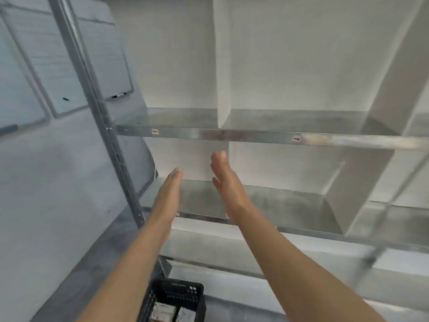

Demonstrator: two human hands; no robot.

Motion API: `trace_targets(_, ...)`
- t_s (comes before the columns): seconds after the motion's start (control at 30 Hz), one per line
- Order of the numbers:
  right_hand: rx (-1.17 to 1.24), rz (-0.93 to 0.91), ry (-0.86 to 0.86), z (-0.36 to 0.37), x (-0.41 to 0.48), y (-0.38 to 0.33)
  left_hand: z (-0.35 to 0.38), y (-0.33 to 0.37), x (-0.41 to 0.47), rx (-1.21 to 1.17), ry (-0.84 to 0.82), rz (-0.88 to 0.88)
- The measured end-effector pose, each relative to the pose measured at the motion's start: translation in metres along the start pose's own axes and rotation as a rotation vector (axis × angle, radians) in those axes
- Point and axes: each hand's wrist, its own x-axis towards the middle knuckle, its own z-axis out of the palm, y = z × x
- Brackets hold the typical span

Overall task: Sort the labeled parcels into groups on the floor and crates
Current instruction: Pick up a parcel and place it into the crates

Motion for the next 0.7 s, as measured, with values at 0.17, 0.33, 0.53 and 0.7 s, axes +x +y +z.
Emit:
trace_targets(0.17, -0.011, -0.031, 0.192, -0.130, -0.046, -0.028, 0.133, 0.026, -0.026, -0.007, -0.198, 0.032)
trace_targets(0.33, -0.014, -0.034, 0.411, -0.267, -0.116, -0.045, 0.279, 0.035, -0.073, -0.010, -0.410, 0.044)
trace_targets(0.53, 0.009, -0.031, 0.682, -0.410, -0.220, -0.062, 0.435, 0.040, -0.152, -0.027, -0.680, 0.014)
trace_targets(0.7, 0.014, -0.038, 0.902, -0.492, -0.302, -0.063, 0.544, 0.040, -0.223, 0.002, -0.957, -0.008)
